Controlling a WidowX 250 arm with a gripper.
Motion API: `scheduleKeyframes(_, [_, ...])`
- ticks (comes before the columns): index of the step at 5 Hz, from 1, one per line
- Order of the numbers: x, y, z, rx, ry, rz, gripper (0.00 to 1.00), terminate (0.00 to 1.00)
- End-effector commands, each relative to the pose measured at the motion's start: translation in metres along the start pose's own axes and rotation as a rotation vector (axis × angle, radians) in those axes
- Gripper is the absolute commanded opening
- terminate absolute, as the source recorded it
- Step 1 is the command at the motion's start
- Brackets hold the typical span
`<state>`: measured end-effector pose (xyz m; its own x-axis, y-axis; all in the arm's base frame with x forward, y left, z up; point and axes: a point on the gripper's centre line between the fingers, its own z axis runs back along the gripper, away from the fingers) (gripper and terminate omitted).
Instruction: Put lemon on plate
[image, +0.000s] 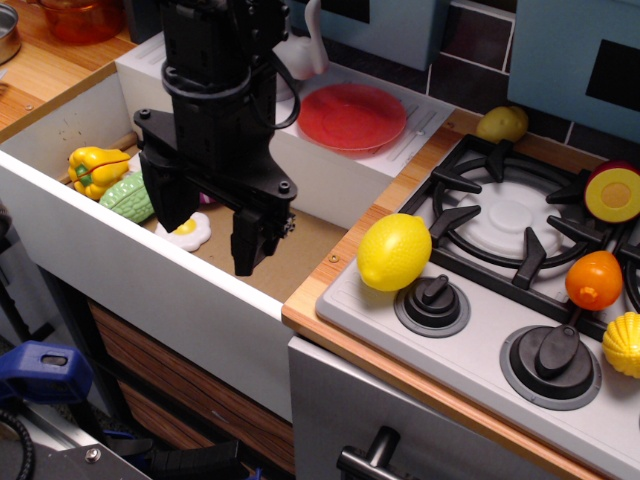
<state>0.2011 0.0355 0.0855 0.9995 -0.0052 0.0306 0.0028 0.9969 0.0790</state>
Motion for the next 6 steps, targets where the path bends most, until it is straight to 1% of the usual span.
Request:
scheduleKeyframes(1, [0.000,0.000,0.000,0.000,0.000,0.000,1.00,0.00])
scheduleKeyframes(2, [0.013,-0.021,0.012,0.036,-0.028,0.010,1.00,0.00])
scheduleKeyframes(3, [0.032,-0.034,0.018,0.014,-0.061,-0.044,1.00,0.00])
scheduleKeyframes(4, [0.051,-0.051,0.023,0.018,-0.104,-0.071,1.00,0.00])
scheduleKeyframes(5, [0.067,-0.063,0.032,-0.003,-0.122,-0.086,1.00,0.00])
scheduleKeyframes(6, [0.080,-0.074,0.027,-0.020,-0.137,-0.084,1.00,0.00])
